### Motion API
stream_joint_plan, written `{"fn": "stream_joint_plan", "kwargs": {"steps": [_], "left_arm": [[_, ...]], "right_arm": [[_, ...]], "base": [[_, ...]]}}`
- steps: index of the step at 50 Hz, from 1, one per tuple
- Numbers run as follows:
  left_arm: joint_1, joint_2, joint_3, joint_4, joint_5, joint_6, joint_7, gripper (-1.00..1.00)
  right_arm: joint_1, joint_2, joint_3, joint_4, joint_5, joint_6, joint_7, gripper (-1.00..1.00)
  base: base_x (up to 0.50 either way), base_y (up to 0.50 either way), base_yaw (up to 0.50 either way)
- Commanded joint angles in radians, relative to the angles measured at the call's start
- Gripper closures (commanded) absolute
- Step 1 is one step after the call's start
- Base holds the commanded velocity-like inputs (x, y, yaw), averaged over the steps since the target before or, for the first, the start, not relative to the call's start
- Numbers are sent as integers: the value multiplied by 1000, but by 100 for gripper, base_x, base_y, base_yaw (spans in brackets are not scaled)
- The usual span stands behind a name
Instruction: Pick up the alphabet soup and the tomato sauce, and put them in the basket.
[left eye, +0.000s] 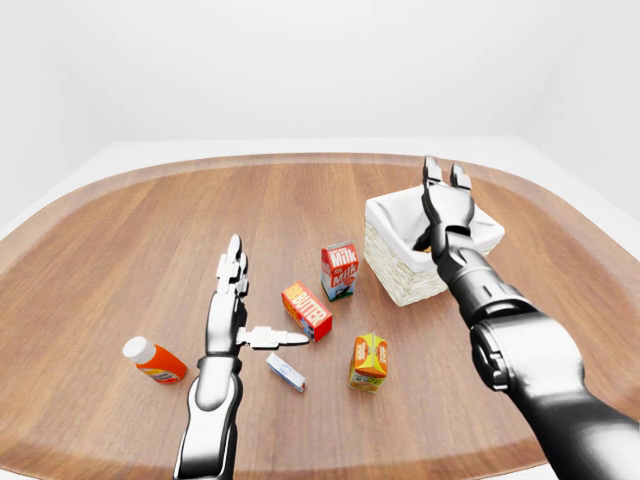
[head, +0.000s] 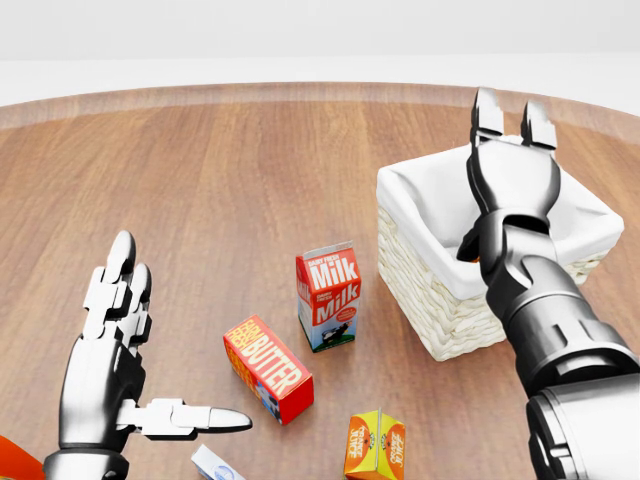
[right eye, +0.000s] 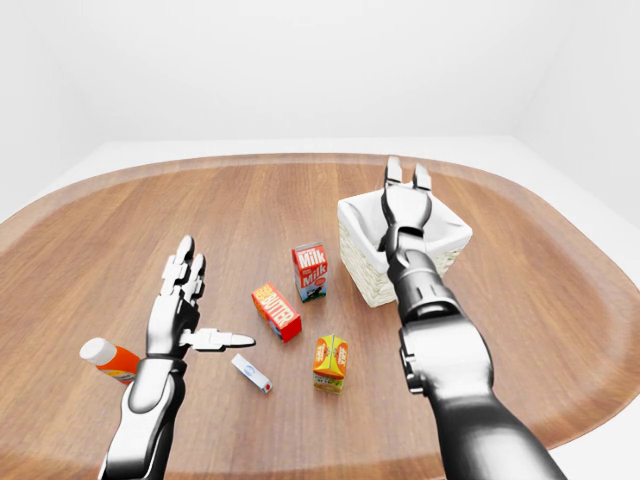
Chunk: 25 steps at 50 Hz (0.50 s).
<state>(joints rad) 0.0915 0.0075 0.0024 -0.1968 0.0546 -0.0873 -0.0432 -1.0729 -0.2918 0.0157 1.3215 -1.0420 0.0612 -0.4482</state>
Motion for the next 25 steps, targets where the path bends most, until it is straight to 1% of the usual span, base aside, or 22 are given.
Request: {"fn": "stream_joint_plan", "kwargs": {"steps": [1,25], "left_arm": [[0,0,1,-3,-2,0,2,-100],[0,0,1,-3,-3,0,2,-100]], "right_arm": [[-6,2,-4,26,1,-3,10,-100],[-69,-23,-2,12,-8,0,42,-100]], "base": [[0,0,0],[0,0,0]]}}
